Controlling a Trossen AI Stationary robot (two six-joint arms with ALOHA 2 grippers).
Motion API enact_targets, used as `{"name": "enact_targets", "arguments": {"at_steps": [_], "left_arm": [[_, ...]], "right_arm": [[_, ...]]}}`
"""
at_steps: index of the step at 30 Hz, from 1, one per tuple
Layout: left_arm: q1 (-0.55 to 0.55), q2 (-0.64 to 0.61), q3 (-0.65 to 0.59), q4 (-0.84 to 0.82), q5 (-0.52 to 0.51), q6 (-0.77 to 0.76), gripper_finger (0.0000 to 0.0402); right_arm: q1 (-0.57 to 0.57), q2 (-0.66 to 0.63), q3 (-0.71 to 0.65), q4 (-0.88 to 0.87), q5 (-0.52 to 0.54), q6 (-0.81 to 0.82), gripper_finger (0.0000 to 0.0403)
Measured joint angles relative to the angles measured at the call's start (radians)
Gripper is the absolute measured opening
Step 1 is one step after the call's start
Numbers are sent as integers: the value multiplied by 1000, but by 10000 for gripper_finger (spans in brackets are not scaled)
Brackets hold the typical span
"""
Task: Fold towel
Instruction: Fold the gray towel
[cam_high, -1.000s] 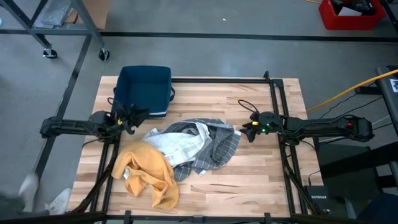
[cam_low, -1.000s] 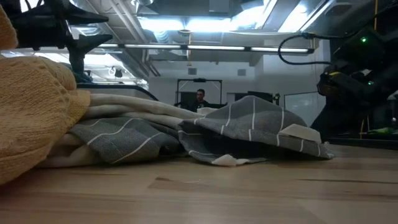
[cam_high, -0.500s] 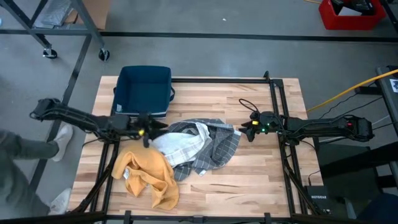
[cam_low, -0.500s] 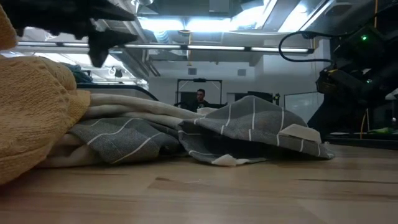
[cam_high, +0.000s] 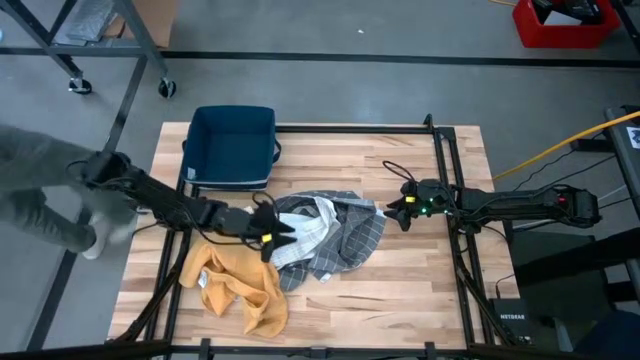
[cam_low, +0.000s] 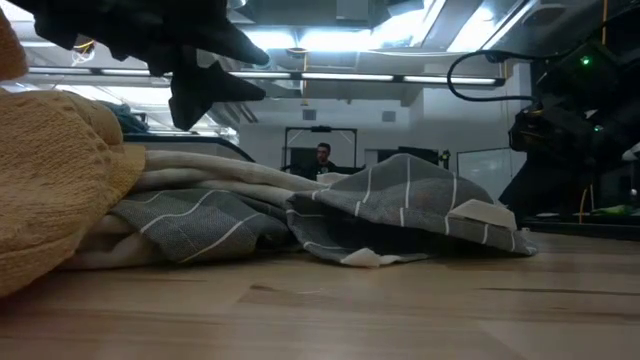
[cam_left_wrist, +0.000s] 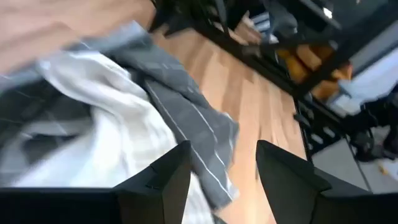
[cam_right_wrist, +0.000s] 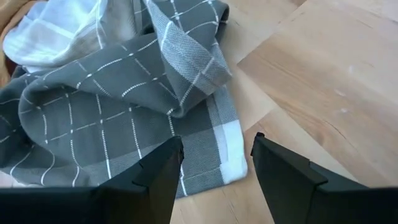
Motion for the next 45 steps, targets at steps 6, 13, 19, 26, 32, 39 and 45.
{"name": "enact_targets", "arguments": {"at_steps": [6, 13, 19, 26, 32, 39, 45], "left_arm": [[-81, 95, 63, 1, 0, -23, 172], [-101, 183, 112, 1, 0, -54, 172], [-100, 212, 121, 0, 0, -81, 172], [-99, 212, 121, 1, 0, -81, 172], [-99, 212, 121, 1, 0, -81, 172], [-99, 212, 121, 1, 0, -81, 172], [-99, 212, 121, 0, -1, -81, 172]], "right_arm": [[0, 0, 0, -10, 13, -48, 202], [0, 6, 0, -103, 63, -16, 202], [0, 46, 1, -109, 64, 33, 202], [0, 98, 3, -66, 82, 102, 202], [0, 132, 2, -17, 71, 109, 201], [0, 161, 3, 10, 53, 160, 201], [0, 176, 3, 17, 25, 166, 201]]}}
